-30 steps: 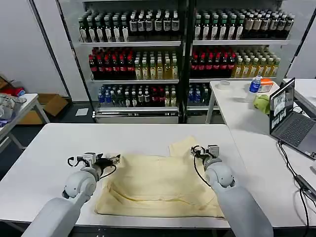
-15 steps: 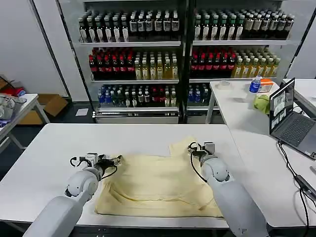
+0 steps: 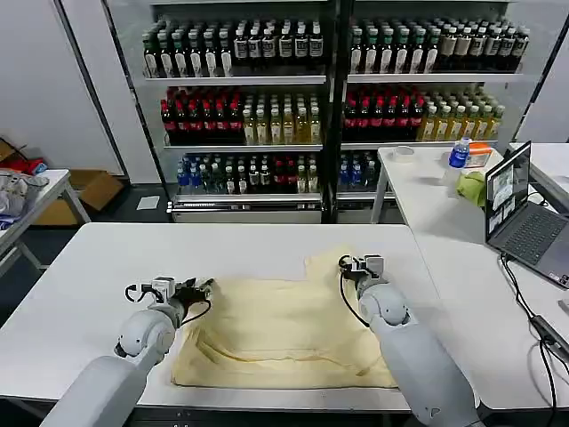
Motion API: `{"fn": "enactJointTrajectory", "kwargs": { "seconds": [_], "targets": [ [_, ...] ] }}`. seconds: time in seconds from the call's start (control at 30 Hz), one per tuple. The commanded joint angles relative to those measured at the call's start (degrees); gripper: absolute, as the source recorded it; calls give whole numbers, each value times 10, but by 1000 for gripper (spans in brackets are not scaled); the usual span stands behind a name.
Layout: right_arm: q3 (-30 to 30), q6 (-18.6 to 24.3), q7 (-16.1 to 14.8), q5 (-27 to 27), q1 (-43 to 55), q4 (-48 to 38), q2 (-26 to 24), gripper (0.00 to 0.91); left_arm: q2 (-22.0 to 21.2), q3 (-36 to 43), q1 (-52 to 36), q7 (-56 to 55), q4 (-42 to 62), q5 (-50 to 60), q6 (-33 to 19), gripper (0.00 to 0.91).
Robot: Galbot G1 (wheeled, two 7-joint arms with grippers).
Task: Fold and organize the clothes.
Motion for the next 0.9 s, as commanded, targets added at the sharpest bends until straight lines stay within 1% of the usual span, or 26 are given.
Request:
{"fn": "enactJointTrajectory", "kwargs": {
  "seconds": [0.03, 0.23, 0.33, 0.6, 0.77, 0.83, 0.9],
  "targets": [
    [-1, -2, 0, 1, 2, -5, 1, 0, 0, 1, 2, 6, -1, -3, 1, 10],
    [4, 6, 3, -2, -5, 15, 0, 0, 2, -6, 8, 11, -12, -11, -10, 10],
    [4, 13, 4, -11, -13, 40, -4, 0, 5, -12, 13, 11, -23, -19, -20, 10],
    [2, 37, 5, -24, -44, 154, -34, 0, 22, -43, 40, 9, -87, -40, -25, 10],
    [14, 38, 6, -22, -70, 204, -53, 0, 35, -67, 61, 9, -132, -47, -28, 10],
    [17, 38, 6, -22, -74, 211, -55, 0, 38, -74, 71, 9, -145, -49, -27, 10],
    [29, 37, 6, -22, -102, 243, -70, 0, 40, -85, 88, 9, -161, -49, -26, 10]
  ]
}}
